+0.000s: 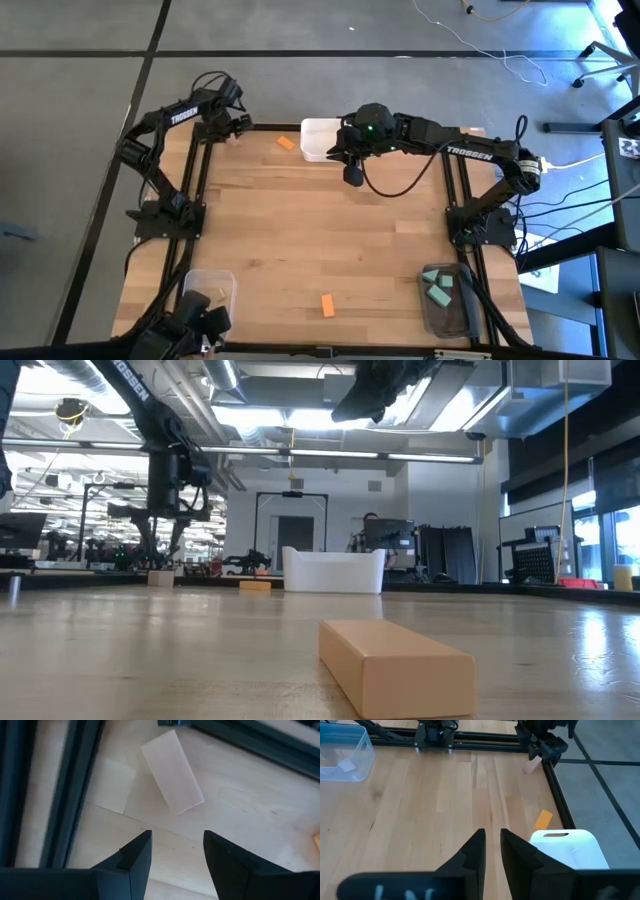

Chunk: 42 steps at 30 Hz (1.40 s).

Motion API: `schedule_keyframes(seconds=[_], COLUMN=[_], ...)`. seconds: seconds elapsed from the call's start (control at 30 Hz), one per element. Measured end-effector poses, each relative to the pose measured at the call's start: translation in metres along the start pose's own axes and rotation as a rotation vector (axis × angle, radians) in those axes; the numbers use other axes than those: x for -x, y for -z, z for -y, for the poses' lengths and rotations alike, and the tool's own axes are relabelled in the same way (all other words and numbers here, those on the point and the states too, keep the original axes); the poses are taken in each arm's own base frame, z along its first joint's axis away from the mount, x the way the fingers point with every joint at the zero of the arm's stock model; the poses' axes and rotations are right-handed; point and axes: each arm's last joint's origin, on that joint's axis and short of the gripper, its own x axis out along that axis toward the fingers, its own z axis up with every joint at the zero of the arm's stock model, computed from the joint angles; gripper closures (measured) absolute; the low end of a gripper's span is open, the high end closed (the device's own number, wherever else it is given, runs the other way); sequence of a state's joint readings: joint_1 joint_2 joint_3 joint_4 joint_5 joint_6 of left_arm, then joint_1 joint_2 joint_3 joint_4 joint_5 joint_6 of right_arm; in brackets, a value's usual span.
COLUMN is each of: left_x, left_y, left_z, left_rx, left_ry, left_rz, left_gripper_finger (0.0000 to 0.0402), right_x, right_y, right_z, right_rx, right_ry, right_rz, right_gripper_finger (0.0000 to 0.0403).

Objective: Sort & place blocks by color
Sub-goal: Put the white block into the transparent bin

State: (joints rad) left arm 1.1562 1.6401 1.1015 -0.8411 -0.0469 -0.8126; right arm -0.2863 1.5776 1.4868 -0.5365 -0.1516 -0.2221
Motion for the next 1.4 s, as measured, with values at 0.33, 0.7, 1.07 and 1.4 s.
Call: schedule_keyframes(seconds=[0.33,0.7,1.07,1.4], left_x=[-0.015,-0.015,-0.03,-0.03], left_y=[-0.009,-0.018,-0.018,-0.02], left_z=[0.004,-0.003,0.002,0.0], left_rx=[0.012,0.12,0.117,0.127], left_ry=[0.02,0.038,-0.016,-0.009], left_rz=[0.016,0.02,0.009,0.002], left_gripper_finger=[0.0232,0.0232,0.0232,0.0232], right_x=[0.0,0.002,0.004,0.006], right_y=[0.0,0.002,0.005,0.007], right_z=[0.001,0.01,0.022,0.03], right_rx=[0.047,0.031,0.014,0.02], right_ry=[0.002,0.025,0.055,0.073], right_rz=[0.0,-0.003,-0.007,-0.01], right_gripper_finger=[0.0343,0.0343,0.0343,0.0343])
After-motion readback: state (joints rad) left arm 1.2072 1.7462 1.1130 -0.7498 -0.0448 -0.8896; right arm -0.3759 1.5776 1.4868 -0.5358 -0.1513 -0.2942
